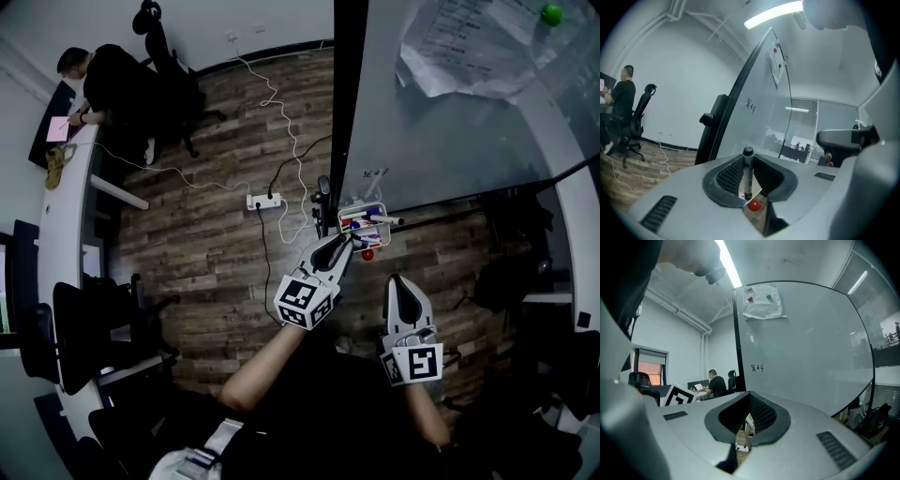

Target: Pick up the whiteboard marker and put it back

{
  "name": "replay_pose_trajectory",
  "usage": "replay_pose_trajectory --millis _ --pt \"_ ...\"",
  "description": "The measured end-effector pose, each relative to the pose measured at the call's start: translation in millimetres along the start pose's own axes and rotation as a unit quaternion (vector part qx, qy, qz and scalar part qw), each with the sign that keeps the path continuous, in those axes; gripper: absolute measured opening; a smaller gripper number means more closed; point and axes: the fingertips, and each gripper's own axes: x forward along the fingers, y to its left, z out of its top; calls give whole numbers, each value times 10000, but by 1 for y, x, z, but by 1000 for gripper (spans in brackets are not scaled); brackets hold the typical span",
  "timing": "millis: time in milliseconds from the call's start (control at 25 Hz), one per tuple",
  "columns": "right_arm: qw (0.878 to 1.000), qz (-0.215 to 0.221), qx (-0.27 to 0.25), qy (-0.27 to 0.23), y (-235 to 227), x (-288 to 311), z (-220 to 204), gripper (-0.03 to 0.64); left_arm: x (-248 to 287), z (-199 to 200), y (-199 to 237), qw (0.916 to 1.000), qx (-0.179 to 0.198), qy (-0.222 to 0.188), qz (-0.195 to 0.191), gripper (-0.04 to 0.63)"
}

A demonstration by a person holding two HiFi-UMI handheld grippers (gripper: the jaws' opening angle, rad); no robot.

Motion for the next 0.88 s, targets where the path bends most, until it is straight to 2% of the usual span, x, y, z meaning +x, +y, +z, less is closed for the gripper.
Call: replay_pose_trajectory --millis 360,880 --pt "9996 103 -68 -245 6 -27 11 14 -34 28 -11 9985 254 -356 328 72" --pt "9979 377 -75 -528 20 -84 23 14 -114 51 -77 9927 615 -731 737 72"
